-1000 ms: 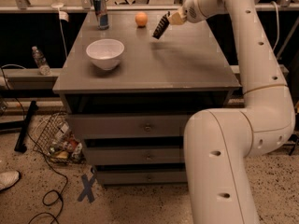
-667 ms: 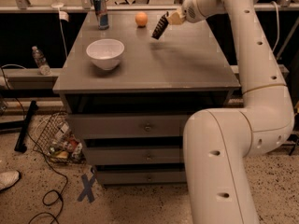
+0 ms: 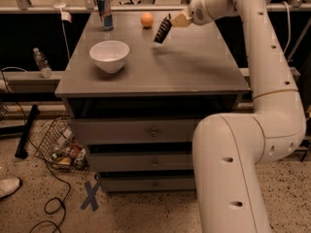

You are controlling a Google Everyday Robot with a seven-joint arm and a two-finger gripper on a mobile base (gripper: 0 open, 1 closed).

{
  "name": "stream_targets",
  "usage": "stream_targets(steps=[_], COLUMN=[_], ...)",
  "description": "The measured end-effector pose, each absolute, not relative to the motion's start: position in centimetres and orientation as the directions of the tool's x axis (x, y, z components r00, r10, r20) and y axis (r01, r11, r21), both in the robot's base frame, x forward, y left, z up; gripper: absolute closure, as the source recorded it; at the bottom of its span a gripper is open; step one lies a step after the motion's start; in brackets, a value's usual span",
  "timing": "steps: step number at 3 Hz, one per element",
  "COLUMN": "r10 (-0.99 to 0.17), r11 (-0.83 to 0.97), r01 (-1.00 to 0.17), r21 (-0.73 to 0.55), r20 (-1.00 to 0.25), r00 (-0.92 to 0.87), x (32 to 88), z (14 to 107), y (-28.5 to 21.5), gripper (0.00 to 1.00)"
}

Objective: Move rxbar chocolate near white bowl

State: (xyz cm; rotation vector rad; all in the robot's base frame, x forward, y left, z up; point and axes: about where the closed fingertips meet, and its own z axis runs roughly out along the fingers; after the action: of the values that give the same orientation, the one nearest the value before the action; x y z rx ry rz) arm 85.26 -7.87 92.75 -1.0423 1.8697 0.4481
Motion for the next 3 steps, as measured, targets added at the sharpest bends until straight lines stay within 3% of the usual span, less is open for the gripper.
stream_targets(steps=[2, 3], r10=[-0.386, -0.406], r11=[0.515, 0.468], r01=[-0.857, -0.883], r21=[-0.014, 0.017], r20=[-0.896, -0.884], r00=[-0.217, -0.232], x=[84.0, 82.7], z=[92.2, 90.4], y=[-6.2, -4.8], gripper=[1.00, 1.00])
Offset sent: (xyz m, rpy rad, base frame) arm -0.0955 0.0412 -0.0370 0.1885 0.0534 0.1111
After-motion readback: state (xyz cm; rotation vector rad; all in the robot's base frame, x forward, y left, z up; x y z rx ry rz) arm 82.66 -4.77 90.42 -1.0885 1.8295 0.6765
